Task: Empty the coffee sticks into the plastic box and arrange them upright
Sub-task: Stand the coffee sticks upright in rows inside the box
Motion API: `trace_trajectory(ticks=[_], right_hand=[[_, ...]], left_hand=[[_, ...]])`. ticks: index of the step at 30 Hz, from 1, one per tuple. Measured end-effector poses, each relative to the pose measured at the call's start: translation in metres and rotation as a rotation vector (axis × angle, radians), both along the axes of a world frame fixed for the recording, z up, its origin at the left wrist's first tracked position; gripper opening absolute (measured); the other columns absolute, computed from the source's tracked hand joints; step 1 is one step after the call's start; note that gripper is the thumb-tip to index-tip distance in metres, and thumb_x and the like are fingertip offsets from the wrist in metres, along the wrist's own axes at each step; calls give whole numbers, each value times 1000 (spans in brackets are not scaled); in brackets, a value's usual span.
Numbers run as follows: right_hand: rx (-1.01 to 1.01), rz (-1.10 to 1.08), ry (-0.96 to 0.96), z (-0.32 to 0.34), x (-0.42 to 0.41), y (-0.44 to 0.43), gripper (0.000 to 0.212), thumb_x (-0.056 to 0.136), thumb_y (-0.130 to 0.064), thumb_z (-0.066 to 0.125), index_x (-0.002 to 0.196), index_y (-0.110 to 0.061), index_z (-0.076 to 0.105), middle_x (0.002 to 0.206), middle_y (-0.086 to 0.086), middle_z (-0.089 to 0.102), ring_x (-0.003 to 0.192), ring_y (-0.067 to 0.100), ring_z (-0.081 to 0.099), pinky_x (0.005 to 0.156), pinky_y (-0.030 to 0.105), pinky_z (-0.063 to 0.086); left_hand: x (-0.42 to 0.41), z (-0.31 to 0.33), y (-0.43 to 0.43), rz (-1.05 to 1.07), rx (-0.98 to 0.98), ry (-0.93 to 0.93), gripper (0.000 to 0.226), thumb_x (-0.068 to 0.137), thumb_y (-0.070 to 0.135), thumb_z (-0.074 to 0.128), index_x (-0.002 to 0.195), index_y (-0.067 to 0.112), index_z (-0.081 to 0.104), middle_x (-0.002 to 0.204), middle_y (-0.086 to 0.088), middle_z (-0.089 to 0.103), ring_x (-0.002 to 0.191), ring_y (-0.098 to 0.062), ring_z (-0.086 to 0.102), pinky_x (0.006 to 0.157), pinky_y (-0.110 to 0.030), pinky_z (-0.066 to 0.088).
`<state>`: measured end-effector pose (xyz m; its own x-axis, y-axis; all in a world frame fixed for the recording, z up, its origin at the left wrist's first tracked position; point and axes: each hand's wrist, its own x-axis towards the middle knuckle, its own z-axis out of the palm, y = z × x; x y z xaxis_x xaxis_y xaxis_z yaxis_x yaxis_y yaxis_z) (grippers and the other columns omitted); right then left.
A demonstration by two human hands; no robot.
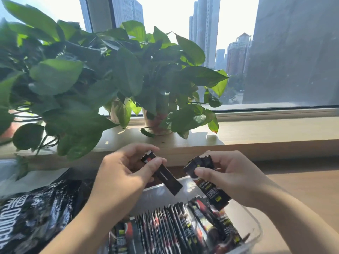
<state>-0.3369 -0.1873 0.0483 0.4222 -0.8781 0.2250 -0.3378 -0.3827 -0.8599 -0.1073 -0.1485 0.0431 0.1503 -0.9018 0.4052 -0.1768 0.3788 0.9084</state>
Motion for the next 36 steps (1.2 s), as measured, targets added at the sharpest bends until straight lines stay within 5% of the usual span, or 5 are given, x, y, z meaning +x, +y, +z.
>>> trace_trajectory(ticks=[8, 14, 24, 29, 36], right_hand=[[0, 167, -314, -1, 7, 11, 17, 83, -17, 71, 92, -6, 80, 87, 10, 77, 83, 27, 74, 76, 37, 61], [-117, 241, -125, -10, 17, 10, 12, 89, -16, 70, 92, -16, 82, 87, -6, 67, 76, 5, 62, 68, 13, 43], [-165, 140, -32, -14, 22, 8, 20, 90, -19, 71, 105, -28, 81, 86, -6, 59, 77, 1, 54, 69, 13, 38], [-244, 110, 29, -17, 24, 8, 32, 86, -25, 75, 117, -31, 75, 91, -13, 62, 85, 2, 60, 75, 10, 41], [-159, 82, -64, -13, 23, 9, 15, 83, -35, 71, 83, -26, 82, 86, -1, 61, 69, 9, 59, 61, 24, 46]], left_hand=[[-2, -5, 7, -46, 121, -83, 16, 76, 11, 84, 80, 17, 70, 80, -24, 72, 77, -36, 72, 75, -44, 62], [-8, 0, 16, -313, 283, 80, 20, 87, -11, 66, 103, 1, 66, 92, -20, 75, 82, -28, 76, 70, -29, 61], [-4, -1, 14, -339, 301, 64, 39, 72, 3, 68, 111, 12, 70, 100, -12, 78, 94, -26, 76, 81, -33, 61], [-8, -4, 13, -261, 286, 74, 30, 79, -4, 75, 107, 6, 70, 92, -16, 78, 85, -29, 77, 69, -29, 61], [-5, -10, 10, -161, 250, 24, 31, 79, 1, 78, 101, 22, 73, 96, -15, 77, 90, -32, 76, 83, -50, 60]])
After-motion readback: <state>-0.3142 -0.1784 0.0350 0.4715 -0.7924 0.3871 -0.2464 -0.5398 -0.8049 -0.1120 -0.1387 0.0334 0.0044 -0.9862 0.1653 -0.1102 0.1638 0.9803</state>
